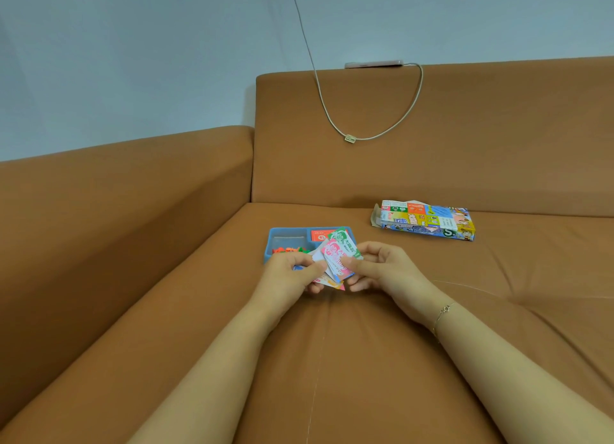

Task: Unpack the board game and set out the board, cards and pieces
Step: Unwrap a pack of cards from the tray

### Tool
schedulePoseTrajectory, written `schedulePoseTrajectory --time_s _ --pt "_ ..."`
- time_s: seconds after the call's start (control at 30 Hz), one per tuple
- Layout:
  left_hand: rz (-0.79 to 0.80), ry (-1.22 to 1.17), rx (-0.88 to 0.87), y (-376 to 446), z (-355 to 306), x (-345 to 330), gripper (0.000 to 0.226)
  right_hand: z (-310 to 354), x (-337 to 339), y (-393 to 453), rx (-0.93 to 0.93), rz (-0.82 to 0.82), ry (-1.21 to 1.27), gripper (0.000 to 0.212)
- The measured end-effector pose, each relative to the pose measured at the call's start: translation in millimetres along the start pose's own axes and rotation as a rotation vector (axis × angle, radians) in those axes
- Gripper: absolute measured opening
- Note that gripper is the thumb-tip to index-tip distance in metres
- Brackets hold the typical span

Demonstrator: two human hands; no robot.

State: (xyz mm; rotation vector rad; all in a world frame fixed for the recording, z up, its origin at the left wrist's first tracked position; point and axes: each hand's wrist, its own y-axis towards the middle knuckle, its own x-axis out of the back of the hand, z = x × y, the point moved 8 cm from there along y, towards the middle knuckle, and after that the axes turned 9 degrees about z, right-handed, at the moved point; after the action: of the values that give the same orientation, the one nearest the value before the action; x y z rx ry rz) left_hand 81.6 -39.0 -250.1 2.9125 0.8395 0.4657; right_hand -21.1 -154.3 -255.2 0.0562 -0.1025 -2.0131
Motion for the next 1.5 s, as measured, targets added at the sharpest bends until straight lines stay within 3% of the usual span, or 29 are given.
schedulePoseTrajectory --time_s 0.37,0.63,0.87,1.1,1.23,1.4,1.5 --pt "-0.073 0.094 -0.046 0.9 -2.9 8.7 0.021 -2.1 37.5 -4.0 -0.005 -0.273 0.160 0.006" --pt "-0.131 0.533 -0.506 -12.6 -40.5 6.9 0.016 -9.8 30.2 -10.0 -0.161 -0.157 0.604 0.007" --pt "-0.148 0.689 -0.656 -21.0 -50.6 -5.7 0.023 -9.2 11.4 -13.8 -0.297 -0.032 0.514 0.007" --pt "-0.169 0.520 -0.594 -19.1 -50.3 -5.0 0.010 -9.2 -0.7 -8.6 -0.284 0.048 0.571 0.013" --pt "-0.156 0.308 -0.413 -10.8 -38.2 -0.6 0.009 -5.2 9.7 -1.8 -0.147 -0.054 0.555 0.020" --pt "-0.105 0.115 -0.176 -0.5 -14.9 1.2 0.014 8.1 21.9 -3.5 0.069 -0.168 0.270 0.007" --pt "-0.081 -0.125 -0.082 2.6 -2.5 0.8 0.019 12.0 16.3 -2.6 0.145 -0.166 0.132 0.009"
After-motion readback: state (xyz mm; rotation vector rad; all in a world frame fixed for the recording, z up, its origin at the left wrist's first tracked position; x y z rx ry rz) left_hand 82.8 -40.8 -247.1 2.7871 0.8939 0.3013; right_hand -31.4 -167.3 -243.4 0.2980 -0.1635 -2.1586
